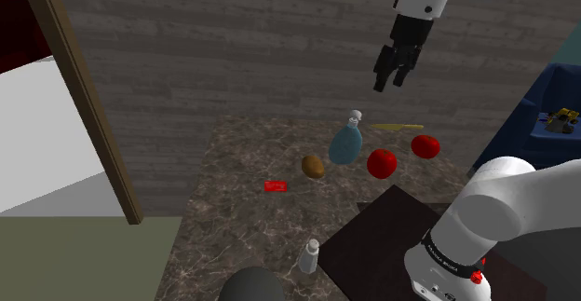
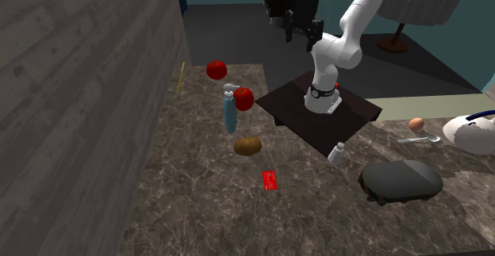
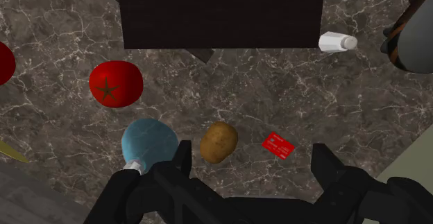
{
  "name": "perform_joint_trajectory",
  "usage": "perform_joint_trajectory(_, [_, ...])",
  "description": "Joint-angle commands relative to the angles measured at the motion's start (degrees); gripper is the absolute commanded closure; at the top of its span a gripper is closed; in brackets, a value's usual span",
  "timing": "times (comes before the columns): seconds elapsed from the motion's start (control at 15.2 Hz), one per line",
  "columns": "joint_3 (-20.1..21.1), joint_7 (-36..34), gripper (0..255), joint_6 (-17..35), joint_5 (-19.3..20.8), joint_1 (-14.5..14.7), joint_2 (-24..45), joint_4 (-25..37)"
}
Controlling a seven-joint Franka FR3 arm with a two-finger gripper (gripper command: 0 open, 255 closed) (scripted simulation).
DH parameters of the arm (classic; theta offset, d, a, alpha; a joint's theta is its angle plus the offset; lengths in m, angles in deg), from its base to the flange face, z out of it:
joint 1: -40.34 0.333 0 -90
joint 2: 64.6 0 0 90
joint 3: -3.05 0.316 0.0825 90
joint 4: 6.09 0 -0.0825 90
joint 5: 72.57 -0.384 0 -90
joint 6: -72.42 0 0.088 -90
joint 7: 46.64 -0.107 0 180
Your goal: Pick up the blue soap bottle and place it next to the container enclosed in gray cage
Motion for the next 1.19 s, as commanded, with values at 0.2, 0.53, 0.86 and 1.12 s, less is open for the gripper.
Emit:
perform_joint_trajectory(0.2, [-1.65, 2.85, 0, 6.2, 2.15, -0.67, 0.13, -4.55])
perform_joint_trajectory(0.53, [-4.65, 7.26, 0, 17.13, 5.59, -2.05, 2.26, -10.58])
perform_joint_trajectory(0.86, [-7.92, 11.36, 0, 28.73, 8.75, -3.59, 6.97, -14.45])
perform_joint_trajectory(1.12, [-10.69, 14.51, 0, 38.25, 10.85, -4.7, 12.56, -15.83])
